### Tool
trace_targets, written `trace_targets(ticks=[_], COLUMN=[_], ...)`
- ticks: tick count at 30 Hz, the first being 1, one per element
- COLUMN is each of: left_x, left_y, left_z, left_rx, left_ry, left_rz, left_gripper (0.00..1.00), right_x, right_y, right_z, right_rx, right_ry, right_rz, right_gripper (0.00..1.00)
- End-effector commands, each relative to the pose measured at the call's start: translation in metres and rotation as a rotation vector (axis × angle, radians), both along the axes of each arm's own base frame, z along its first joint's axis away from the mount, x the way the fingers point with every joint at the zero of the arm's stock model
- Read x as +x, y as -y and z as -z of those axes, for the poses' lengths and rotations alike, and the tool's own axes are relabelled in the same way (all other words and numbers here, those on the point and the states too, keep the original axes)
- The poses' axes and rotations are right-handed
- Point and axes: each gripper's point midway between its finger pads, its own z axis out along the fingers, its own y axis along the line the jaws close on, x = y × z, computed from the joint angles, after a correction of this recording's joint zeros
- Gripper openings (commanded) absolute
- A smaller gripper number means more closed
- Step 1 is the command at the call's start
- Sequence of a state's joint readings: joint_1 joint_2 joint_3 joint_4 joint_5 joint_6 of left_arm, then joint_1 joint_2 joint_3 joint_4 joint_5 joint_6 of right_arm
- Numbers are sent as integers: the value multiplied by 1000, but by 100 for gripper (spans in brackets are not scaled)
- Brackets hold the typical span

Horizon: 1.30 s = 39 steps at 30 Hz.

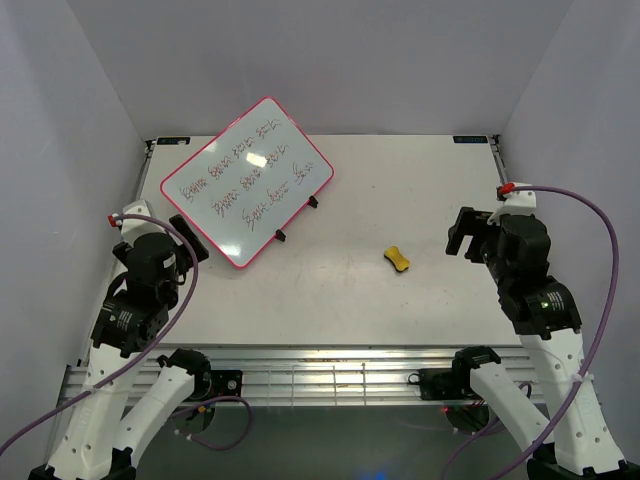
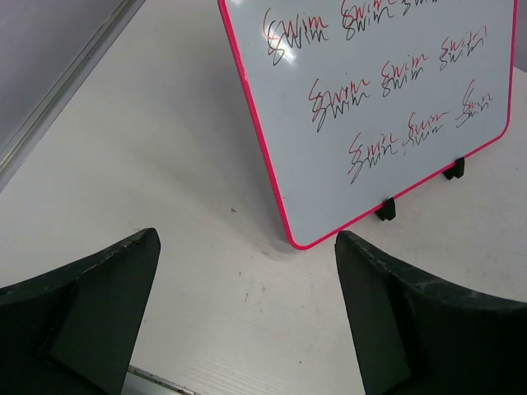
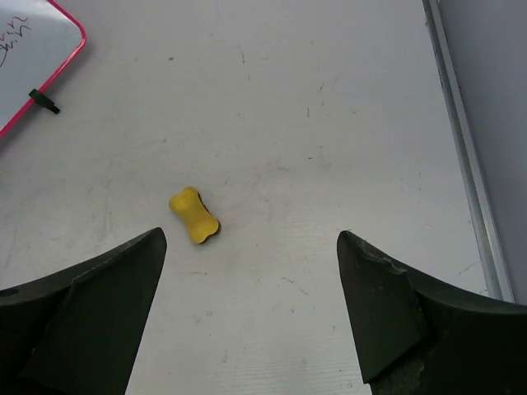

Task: Erase the whiteboard

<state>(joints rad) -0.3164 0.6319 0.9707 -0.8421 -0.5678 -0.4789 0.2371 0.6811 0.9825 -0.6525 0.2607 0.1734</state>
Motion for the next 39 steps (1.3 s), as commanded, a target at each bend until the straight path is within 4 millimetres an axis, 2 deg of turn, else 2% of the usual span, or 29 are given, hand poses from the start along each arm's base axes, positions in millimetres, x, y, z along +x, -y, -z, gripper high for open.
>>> trace_targets(ticks=[1, 4, 5, 6, 7, 8, 9, 11, 13, 14, 15, 16, 17, 19, 20, 22, 23, 24, 25, 26, 28, 29, 30, 32, 35, 36, 39], left_x=[0, 3, 10, 14, 17, 20, 24, 33, 44, 52, 59, 64, 71, 74, 78, 81, 87, 86, 88, 93, 95, 103, 102, 109, 121, 123, 123], left_y=[4, 14, 19, 32, 37, 43, 55, 71, 76, 75, 69, 53, 44, 15, 12, 4, 7, 2, -13, -9, -10, -9, -2, -10, -22, -20, -13], left_z=[8, 16, 13, 18, 23, 29, 37, 44, 54, 48, 45, 39, 30, 29, 29, 51, 51, 70, 75, 74, 86, 73, 75, 69, 85, 100, 119], left_rx=[-5, -10, -8, -13, 3, -13, -41, -86, -110, -116, -123, -155, -176, -267, -288, -342, -372, -409, -429, -474, -511, -458, -493, -491, -494, -529, -556], left_ry=[-23, -39, -12, -18, -33, -45, -76, -80, -99, -69, -68, -47, -5, 20, 30, 1, 31, 13, 35, 66, 97, 189, 213, 246, 202, 162, 156], left_rz=[18, 78, 106, 179, 222, 238, 284, 339, 331, 326, 296, 257, 253, 228, 225, 198, 232, 213, 179, 241, 276, 335, 371, 403, 373, 385, 440], left_gripper=[98, 98, 98, 98, 98, 98, 98, 98, 98, 98, 98, 98, 98, 98, 98, 98, 98, 98, 98, 98, 98, 98, 98, 98, 98, 98, 98], right_x=[7, 7, 8, 9, 10, 10, 9, 8, 5, 5, 0, -2, -2, -8, -8, -13, -15, -19, -21, -23, -30, -34, -36, -40, -47, -49, -53], right_y=[4, 1, 0, -1, -2, -3, -9, -22, -44, -51, -68, -75, -80, -91, -94, -103, -106, -113, -116, -118, -125, -128, -130, -132, -134, -135, -132], right_z=[-12, -8, -14, -13, -3, -12, -7, -16, -11, -9, -7, -4, 0, 2, 0, -4, -10, -14, -18, -23, -32, -36, -39, -43, -46, -45, -47], right_rx=[9, 30, 50, 65, 95, 125, 142, 174, 207, 216, 241, 249, 256, 265, 267, 280, 286, 301, 309, 315, 326, 332, 333, 334, 325, 321, 291], right_ry=[68, 87, 126, 139, 135, 192, 195, 249, 232, 222, 205, 191, 171, 149, 146, 138, 149, 152, 160, 170, 187, 195, 204, 217, 229, 230, 248], right_rz=[33, 29, 29, 31, 45, 41, 12, -59, -184, -221, -319, -358, -384, -459, -478, -536, -559, -605, -625, -646, -703, -732, -749, -775, -813, -820, -826], right_gripper=[90, 90, 90, 90, 90, 90, 90, 90, 90, 90, 90, 90, 90, 90, 90, 90, 90, 90, 90, 90, 90, 90, 90, 90, 90, 90, 90])
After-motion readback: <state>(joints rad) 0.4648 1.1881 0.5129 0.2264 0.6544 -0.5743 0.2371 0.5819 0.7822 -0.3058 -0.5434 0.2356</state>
